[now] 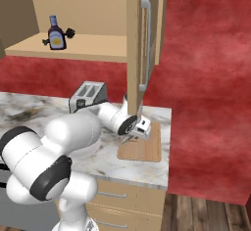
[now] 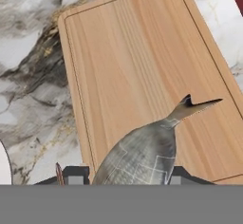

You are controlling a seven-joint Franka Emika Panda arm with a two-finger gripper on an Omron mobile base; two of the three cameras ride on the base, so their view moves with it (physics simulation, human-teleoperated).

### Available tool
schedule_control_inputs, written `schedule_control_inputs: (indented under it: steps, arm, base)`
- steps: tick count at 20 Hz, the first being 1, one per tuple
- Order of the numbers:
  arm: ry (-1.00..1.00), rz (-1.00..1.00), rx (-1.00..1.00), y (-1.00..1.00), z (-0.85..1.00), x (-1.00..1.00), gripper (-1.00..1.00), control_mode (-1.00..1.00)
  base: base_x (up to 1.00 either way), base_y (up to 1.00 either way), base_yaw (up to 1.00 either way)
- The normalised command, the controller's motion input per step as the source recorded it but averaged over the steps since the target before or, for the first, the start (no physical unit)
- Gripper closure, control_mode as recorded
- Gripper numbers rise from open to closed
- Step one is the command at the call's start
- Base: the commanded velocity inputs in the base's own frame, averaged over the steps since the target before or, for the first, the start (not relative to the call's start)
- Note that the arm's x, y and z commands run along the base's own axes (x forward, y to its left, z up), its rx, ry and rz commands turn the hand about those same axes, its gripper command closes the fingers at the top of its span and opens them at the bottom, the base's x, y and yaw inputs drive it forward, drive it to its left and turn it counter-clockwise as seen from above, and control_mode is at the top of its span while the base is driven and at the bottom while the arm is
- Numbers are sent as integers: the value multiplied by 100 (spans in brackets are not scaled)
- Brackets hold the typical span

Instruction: Pick the fish from the plate and place it on the cutting board. Then pick the condiment bottle from the cabinet and place it next to the cutting board.

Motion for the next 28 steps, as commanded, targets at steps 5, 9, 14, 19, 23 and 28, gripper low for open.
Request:
schedule_control_inputs:
  steps: [5, 9, 14, 19, 23, 28]
  arm:
    - [-1, 0, 0, -5, -22, 0, 100, -100]
    - [-1, 0, 0, -1, -28, 0, 100, -100]
    - [-3, 0, 0, 0, -20, 2, 100, -100]
    - [-2, 0, 0, -9, -8, 2, 100, -100]
    - [-1, 0, 0, -12, -5, 6, 100, -100]
    - [-1, 0, 0, -5, -9, 10, 100, -100]
  base:
    - [0, 0, 0]
    - [0, 0, 0]
    - [0, 0, 0]
    - [0, 0, 0]
    - [0, 0, 0]
    - [0, 0, 0]
